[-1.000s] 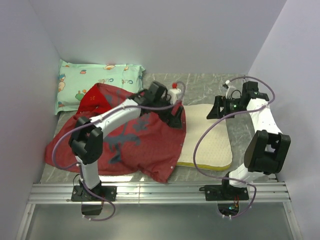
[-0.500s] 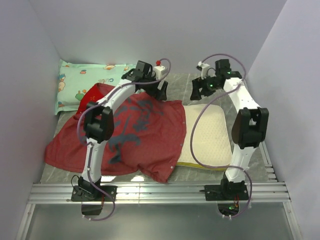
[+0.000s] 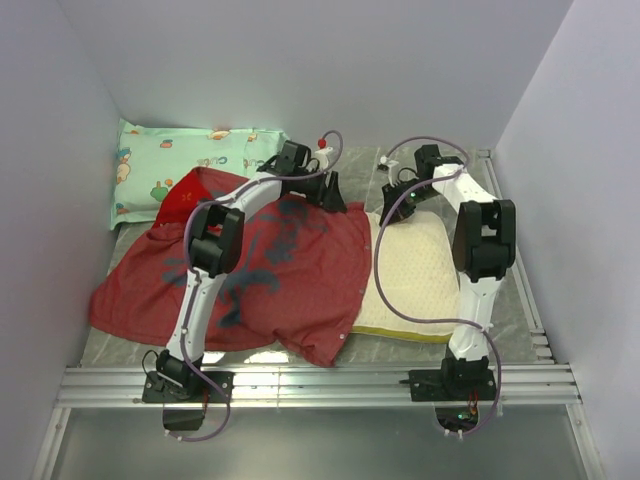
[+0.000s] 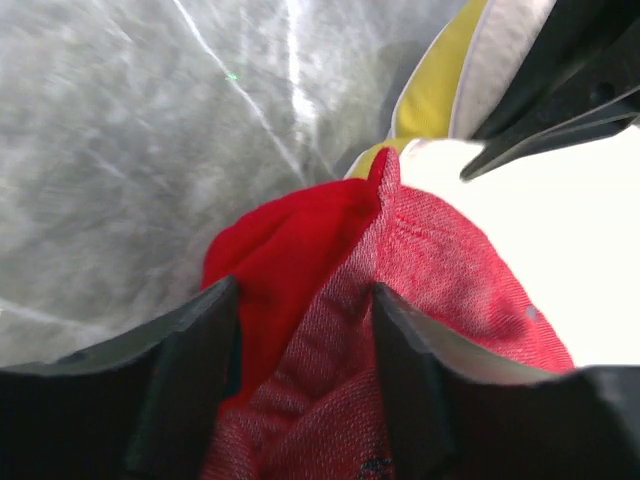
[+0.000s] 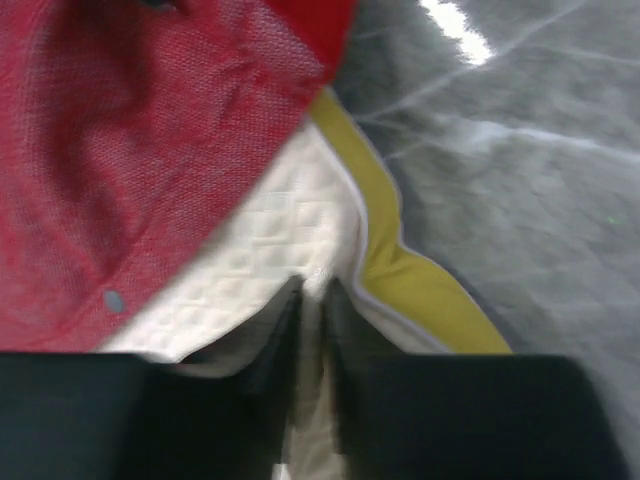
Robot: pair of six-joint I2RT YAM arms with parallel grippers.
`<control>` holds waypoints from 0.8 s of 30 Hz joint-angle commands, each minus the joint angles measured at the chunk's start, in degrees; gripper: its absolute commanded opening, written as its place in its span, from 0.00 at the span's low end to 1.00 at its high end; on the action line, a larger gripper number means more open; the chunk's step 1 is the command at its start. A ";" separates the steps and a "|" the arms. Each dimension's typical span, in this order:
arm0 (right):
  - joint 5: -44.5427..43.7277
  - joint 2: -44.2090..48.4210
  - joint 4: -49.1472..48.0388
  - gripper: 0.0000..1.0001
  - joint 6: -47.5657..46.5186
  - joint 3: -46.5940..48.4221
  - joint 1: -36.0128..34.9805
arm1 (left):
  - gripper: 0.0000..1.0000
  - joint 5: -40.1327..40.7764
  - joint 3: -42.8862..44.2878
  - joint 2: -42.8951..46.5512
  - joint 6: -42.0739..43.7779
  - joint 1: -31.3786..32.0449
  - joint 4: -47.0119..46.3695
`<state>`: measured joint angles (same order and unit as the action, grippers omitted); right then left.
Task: Put the pillow into the pillowcase
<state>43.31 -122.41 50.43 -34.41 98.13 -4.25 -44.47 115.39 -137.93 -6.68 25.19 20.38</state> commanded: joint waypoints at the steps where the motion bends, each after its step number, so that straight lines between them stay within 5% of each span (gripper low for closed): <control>1: 8.98 1.20 6.43 0.04 -5.13 2.24 -1.64 | 0.60 -9.57 0.09 -0.94 -6.93 0.56 -5.53; 4: 11.00 3.92 5.38 0.00 -4.61 1.11 -1.90 | 0.52 -13.62 0.80 -1.38 -7.03 0.91 -3.77; 11: 13.12 15.96 -2.08 0.00 -1.45 -6.62 -4.53 | 0.00 -18.02 -6.84 7.39 -10.01 2.32 -8.68; 15: 13.11 24.82 -3.24 0.00 -1.00 -10.41 -7.17 | 0.00 -18.90 -7.29 11.80 -16.07 4.07 -14.64; 24: 11.45 36.26 -0.41 0.00 -4.00 -12.34 -8.67 | 0.00 -20.05 -8.61 18.57 -51.13 6.45 -46.81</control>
<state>50.89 -88.92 53.10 -37.69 87.22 -12.19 -61.39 105.73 -124.79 -42.15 28.67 -7.07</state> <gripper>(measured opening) 0.012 0.053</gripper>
